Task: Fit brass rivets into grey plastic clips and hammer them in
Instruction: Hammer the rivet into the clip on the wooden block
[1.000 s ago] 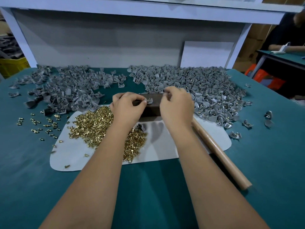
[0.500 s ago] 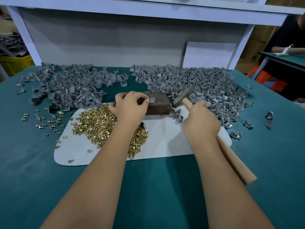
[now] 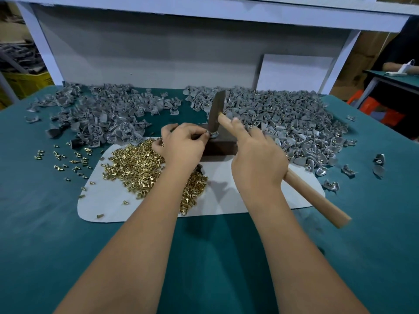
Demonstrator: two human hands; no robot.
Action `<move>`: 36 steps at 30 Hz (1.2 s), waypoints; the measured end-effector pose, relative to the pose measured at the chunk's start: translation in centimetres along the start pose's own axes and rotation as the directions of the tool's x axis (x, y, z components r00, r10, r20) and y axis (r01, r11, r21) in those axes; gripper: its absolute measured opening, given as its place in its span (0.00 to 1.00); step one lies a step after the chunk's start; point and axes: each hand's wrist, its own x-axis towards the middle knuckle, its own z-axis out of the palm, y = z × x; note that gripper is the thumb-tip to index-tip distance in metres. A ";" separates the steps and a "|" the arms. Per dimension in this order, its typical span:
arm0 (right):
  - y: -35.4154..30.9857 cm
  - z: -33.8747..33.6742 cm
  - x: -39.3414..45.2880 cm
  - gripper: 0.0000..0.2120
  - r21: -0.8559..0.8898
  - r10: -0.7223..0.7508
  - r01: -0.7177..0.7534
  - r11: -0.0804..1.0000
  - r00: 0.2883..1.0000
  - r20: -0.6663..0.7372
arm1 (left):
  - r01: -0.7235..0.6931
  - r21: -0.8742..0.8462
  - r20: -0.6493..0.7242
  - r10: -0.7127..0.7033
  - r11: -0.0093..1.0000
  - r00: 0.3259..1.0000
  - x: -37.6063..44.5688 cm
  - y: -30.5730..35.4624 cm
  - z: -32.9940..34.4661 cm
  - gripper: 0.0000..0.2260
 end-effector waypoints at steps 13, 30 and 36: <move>-0.2 0.5 -0.1 0.29 0.003 0.050 -0.050 0.999 0.999 0.019 | -0.008 0.002 -0.028 0.008 1.000 1.000 0.1 -0.1 0.5 0.03; 0.4 0.4 0.7 0.32 0.116 0.154 -0.174 0.978 0.975 0.162 | 0.022 -0.004 0.032 -0.022 1.000 0.999 -0.1 0.0 0.0 0.06; 2.0 1.6 1.4 0.17 0.084 0.303 -0.326 0.942 0.930 0.206 | 0.030 -0.043 0.090 -0.026 0.999 0.996 0.0 0.0 -0.3 0.03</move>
